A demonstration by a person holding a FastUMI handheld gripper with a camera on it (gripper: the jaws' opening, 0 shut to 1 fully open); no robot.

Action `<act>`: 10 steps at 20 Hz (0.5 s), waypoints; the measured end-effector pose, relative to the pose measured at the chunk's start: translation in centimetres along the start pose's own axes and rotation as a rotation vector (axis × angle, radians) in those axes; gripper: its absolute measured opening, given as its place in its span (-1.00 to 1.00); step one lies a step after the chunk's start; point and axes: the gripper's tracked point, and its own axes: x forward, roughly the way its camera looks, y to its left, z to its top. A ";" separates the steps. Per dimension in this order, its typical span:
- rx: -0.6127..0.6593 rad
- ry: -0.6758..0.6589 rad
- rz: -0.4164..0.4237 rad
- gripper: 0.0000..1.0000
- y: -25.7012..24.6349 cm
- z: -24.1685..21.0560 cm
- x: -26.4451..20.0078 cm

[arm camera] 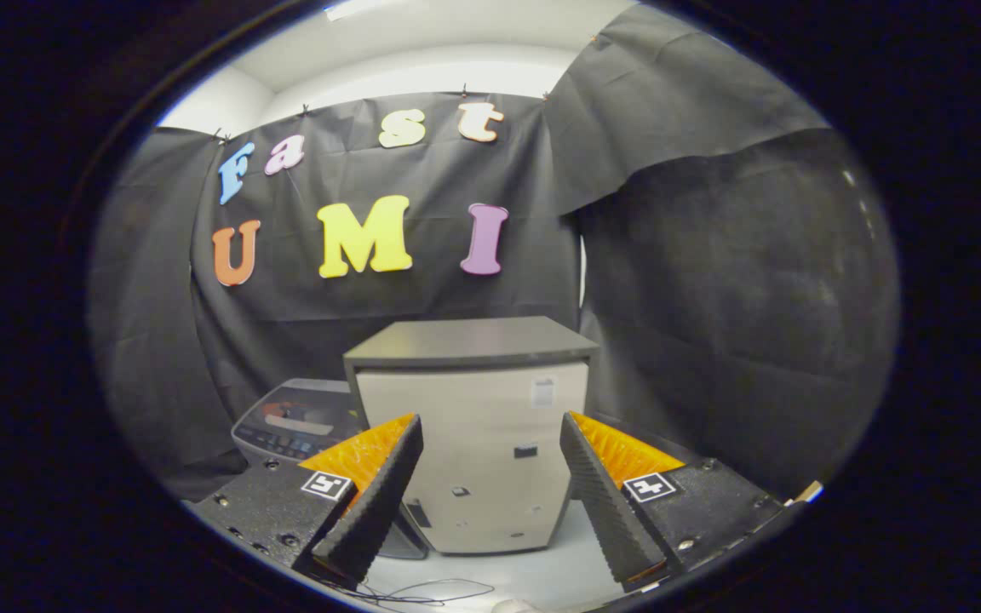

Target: Put the clothes into the washing machine and then close the washing machine lid.

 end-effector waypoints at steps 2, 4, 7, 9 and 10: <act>-0.019 0.031 -0.001 1.00 -1.3 -2.7 -0.6; -0.024 0.070 -0.001 1.00 -2.3 -4.7 -1.0; -0.007 0.060 0.000 1.00 -3.1 -4.3 -1.6; -0.011 0.046 0.007 1.00 -3.3 -3.7 -1.5; -0.022 0.043 0.006 1.00 -3.5 -3.6 -1.5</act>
